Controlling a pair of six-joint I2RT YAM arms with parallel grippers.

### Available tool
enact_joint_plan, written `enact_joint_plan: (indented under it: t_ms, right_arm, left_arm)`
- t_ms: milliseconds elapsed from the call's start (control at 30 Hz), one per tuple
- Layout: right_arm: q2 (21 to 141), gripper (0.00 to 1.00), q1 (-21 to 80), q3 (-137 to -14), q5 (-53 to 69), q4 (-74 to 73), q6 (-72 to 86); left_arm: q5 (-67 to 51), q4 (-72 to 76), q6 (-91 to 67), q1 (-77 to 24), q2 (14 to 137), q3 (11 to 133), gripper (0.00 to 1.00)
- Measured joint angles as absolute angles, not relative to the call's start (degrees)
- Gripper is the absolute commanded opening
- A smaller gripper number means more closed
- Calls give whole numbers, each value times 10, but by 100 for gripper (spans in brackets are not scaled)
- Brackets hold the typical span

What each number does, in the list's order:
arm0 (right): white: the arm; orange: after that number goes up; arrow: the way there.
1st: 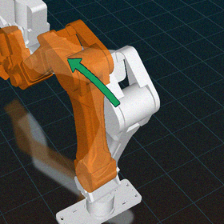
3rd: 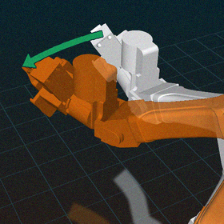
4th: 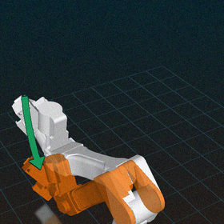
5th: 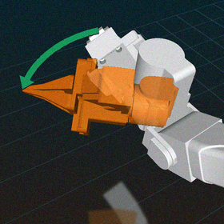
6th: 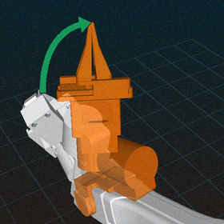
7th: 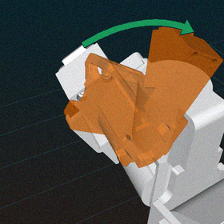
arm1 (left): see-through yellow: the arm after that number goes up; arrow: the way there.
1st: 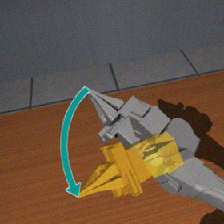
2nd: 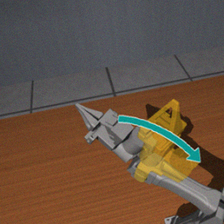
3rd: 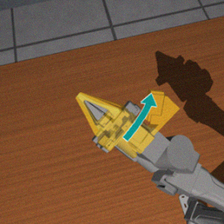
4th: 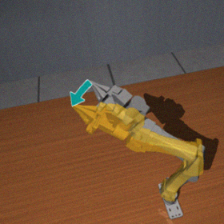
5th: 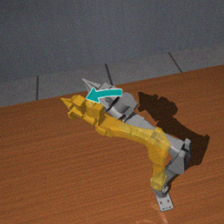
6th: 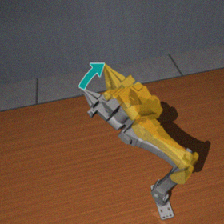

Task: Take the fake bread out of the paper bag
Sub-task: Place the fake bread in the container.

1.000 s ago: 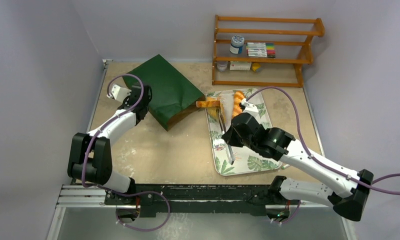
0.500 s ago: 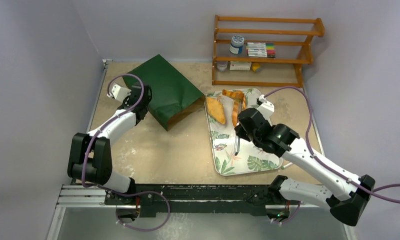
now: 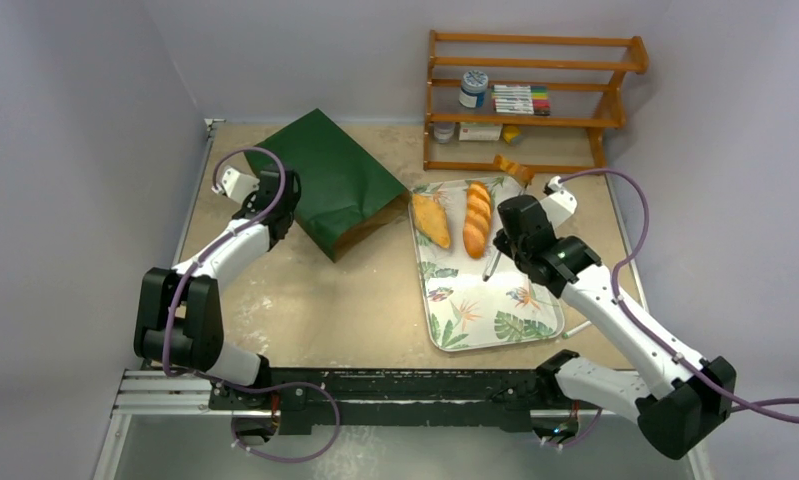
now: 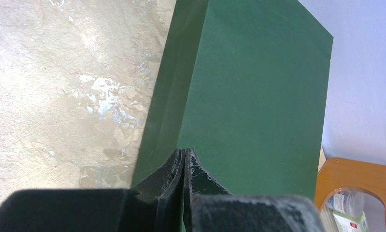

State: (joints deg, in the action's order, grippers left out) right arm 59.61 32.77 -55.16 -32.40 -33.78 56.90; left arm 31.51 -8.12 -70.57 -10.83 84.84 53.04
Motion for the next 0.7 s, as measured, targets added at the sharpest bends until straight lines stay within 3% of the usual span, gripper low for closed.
enact_joint_plan:
  t_ms: [700]
  right_arm:
    - [667, 0, 262, -439, -287, -218, 540]
  left_arm:
    - [306, -87, -698, -101, 844, 530, 0]
